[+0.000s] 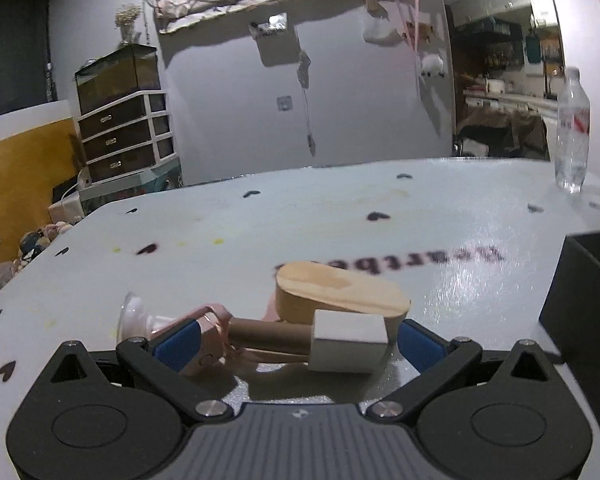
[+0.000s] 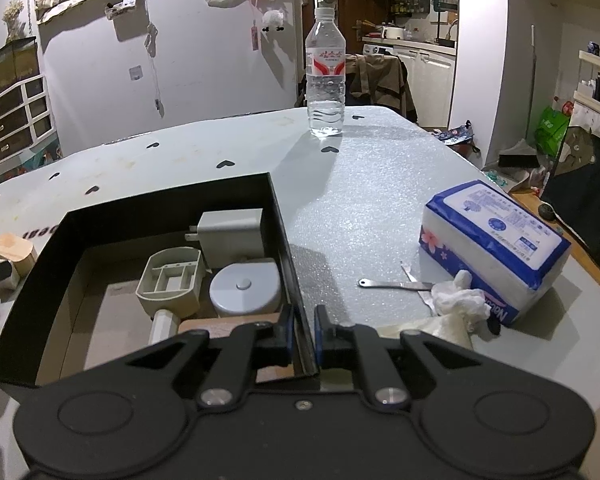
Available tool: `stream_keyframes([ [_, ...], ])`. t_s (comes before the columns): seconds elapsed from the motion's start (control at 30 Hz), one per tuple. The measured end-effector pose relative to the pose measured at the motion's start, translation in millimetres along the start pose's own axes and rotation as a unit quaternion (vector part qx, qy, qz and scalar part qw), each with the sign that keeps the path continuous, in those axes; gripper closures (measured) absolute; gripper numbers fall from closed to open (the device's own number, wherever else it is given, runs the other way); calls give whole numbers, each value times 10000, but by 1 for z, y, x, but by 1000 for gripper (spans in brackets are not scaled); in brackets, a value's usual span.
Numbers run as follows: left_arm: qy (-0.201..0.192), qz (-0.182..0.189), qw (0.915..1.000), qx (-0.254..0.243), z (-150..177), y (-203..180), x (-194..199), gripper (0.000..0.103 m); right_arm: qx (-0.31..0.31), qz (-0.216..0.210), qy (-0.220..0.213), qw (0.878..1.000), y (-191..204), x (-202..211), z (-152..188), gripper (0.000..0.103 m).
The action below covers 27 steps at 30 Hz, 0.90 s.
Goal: Organize rigid objects
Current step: 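Grasp the white block on the wooden stick with the left tool, then carry the stick and block into the black box and open the left tool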
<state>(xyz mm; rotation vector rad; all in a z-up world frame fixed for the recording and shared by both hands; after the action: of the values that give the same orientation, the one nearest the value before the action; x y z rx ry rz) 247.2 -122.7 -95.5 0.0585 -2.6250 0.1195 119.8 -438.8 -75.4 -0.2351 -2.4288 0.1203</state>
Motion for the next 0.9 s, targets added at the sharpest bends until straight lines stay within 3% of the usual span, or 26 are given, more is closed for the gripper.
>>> stream_keyframes([
  [0.1, -4, 1, 10000, -48, -1, -2, -1, 2, -1, -1, 2, 10000, 0, 0, 0, 92],
  [0.33, 228, 117, 9997, -11, 0, -2, -9, 16, -45, -46, -34, 10000, 0, 0, 1, 92],
  [0.5, 229, 177, 9996, 47, 0, -1, -9, 16, -67, -63, -42, 9999, -1, -2, 1, 92],
  [0.77, 345, 645, 9968, 310, -4, 6, 0, 17, -108, -63, -64, 9999, -2, -3, 1, 92],
  [0.9, 418, 1243, 9907, 353, -8, 4, 13, 17, -114, -38, -68, 9999, -1, -3, 1, 92],
])
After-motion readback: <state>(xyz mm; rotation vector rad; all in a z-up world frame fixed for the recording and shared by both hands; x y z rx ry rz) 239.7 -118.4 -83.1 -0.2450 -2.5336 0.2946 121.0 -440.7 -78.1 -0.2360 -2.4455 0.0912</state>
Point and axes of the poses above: each gripper's, at about its wrist camera, not at the fingertips, and x roughly against the way its jaws point, y to its left, z to its underside, the point moved 4 cm from there along -x, roughly the way its jaws point, and after that the axes turned 15 degrees about x, right-handed, at the moved point
